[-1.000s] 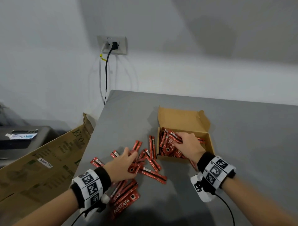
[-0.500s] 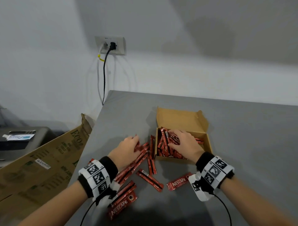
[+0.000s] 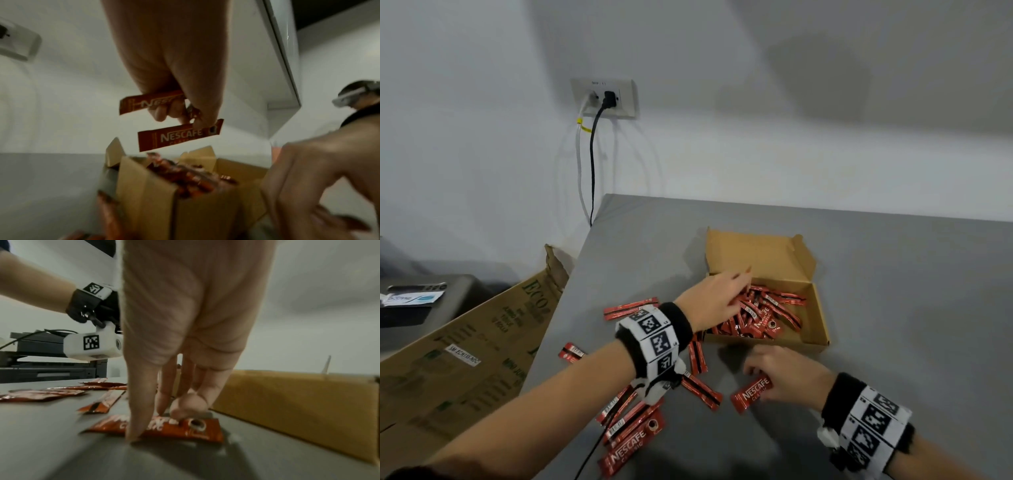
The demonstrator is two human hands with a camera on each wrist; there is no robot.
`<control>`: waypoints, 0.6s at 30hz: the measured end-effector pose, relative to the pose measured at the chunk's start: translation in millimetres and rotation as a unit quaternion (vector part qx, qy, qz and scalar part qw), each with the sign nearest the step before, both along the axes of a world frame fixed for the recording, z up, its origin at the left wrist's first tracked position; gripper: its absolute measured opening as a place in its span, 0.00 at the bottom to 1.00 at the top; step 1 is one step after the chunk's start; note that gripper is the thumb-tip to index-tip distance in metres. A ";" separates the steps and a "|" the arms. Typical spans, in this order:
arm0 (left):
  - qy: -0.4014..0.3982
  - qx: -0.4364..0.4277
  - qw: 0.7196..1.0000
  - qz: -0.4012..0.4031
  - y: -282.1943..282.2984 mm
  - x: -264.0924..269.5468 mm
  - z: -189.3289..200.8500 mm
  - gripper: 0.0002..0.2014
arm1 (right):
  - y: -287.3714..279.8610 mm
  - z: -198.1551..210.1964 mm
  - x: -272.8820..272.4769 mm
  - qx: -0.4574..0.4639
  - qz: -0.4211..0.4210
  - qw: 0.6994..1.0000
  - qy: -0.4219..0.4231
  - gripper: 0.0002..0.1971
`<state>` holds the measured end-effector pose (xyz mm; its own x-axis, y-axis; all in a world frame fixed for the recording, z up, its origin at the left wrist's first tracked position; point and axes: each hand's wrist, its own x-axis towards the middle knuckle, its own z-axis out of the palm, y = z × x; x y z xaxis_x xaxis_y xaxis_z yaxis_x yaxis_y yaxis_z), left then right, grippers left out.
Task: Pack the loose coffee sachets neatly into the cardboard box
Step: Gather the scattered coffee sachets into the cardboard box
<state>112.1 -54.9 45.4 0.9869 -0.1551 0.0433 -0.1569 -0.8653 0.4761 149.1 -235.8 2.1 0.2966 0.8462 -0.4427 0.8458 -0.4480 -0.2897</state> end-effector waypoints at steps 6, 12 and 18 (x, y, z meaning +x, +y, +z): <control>0.050 0.083 0.994 -0.056 15.4 4.2 -21.2 0.13 | -3.8 3.4 3.2 0.009 -0.027 0.999 0.021 0.09; 0.087 -0.018 0.996 0.011 22.8 1.2 -17.9 0.17 | 0.8 38.3 30.7 0.202 -0.235 0.950 0.045 0.21; 0.055 -0.086 0.984 0.146 8.1 8.9 -6.9 0.13 | 33.6 28.0 39.3 0.263 -0.342 0.896 0.103 0.29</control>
<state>121.0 -46.8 38.5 0.9886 0.1361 -0.0646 0.1466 -0.7705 0.6204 188.3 -202.2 30.1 0.7828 0.6062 -0.1406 0.3300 -0.5960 -0.7321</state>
